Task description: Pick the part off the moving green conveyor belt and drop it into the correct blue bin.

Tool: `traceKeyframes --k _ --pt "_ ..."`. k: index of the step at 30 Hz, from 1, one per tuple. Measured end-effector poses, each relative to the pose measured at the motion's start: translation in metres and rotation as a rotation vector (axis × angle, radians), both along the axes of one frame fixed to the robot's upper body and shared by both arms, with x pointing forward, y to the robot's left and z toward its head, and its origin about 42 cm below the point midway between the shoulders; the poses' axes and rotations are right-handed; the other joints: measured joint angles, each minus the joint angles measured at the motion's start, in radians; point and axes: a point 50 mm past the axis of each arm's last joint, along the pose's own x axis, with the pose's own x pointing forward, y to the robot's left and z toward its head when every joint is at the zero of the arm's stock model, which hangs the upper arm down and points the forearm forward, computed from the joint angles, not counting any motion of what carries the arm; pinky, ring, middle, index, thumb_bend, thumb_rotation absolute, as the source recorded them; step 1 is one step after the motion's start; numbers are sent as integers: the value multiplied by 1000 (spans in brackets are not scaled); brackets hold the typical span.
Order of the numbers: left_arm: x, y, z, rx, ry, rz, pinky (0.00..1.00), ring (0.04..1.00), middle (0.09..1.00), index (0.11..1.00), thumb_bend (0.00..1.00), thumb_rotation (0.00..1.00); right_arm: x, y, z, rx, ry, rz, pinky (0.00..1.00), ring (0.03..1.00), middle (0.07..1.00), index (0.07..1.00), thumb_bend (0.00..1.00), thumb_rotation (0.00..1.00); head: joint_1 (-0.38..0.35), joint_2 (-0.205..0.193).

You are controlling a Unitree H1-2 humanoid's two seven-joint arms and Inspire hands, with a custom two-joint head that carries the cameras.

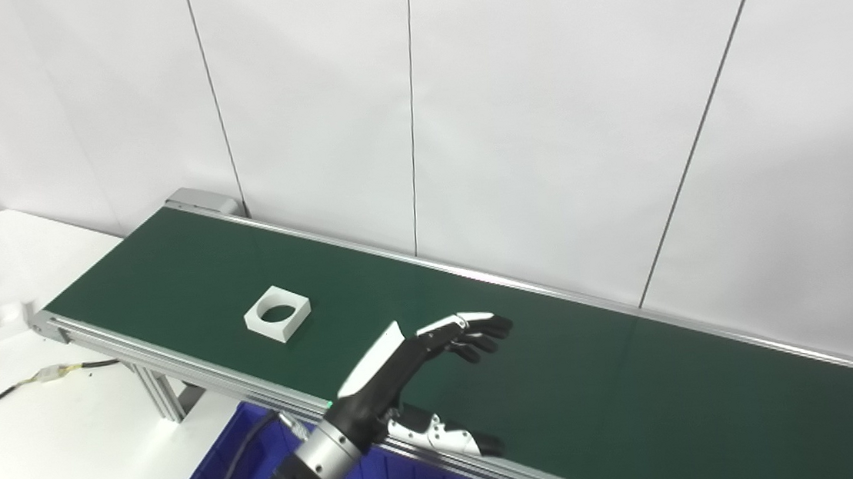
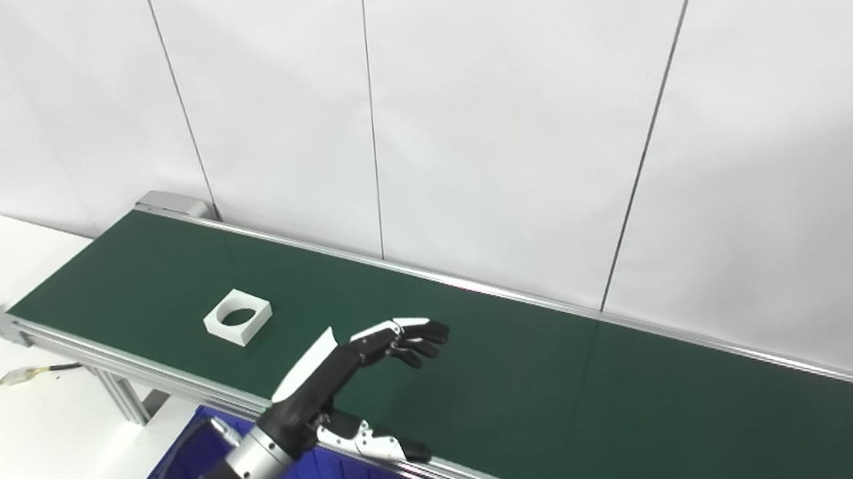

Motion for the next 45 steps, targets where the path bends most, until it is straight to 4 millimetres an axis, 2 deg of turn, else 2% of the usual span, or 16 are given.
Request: traceKeyframes --k 6,7,10,13,15,19,22,27,34,39,42,45 --pt "20 16 8 98 6 40 733 793 823 828 752 269 0 1 0 1 -2 0 623 732 802 876 471 553 11 14" --pt "24 22 9 131 18 50 741 803 827 823 764 227 0 1 1 1 -2 0 626 734 803 878 478 561 9 9" --pt "36 34 19 186 11 57 737 807 826 820 790 213 0 1 1 2 -3 -2 630 738 808 882 478 567 5 17" --pt "49 43 20 214 18 73 716 797 821 819 826 251 1 1 2 4 -8 -1 633 738 809 883 482 571 3 26" --pt "55 48 18 238 33 84 725 798 819 817 816 192 1 2 2 6 -9 -2 635 741 810 881 490 572 3 31" --pt "63 59 18 287 51 103 748 810 827 820 813 170 0 3 2 8 -8 -3 643 746 812 885 496 579 3 35" --pt "70 67 27 340 37 117 692 781 824 827 828 156 0 3 3 10 -8 -4 650 749 815 888 497 588 2 40" --pt "91 88 28 406 62 155 705 781 832 837 857 78 1 4 3 8 -12 0 636 742 812 886 502 598 -2 42" --pt "100 94 16 460 108 166 717 816 848 858 868 52 1 5 3 8 -12 4 633 746 814 885 498 587 5 46" --pt "113 98 31 575 101 168 718 836 864 867 869 67 2 6 4 8 -15 7 644 751 818 884 503 594 6 48" --pt "121 100 42 641 92 181 770 861 874 858 878 60 2 6 4 10 -14 6 648 753 818 887 499 594 6 49" --pt "124 104 44 695 107 192 804 873 888 857 886 34 2 8 4 16 -13 4 644 750 816 890 499 604 8 49"
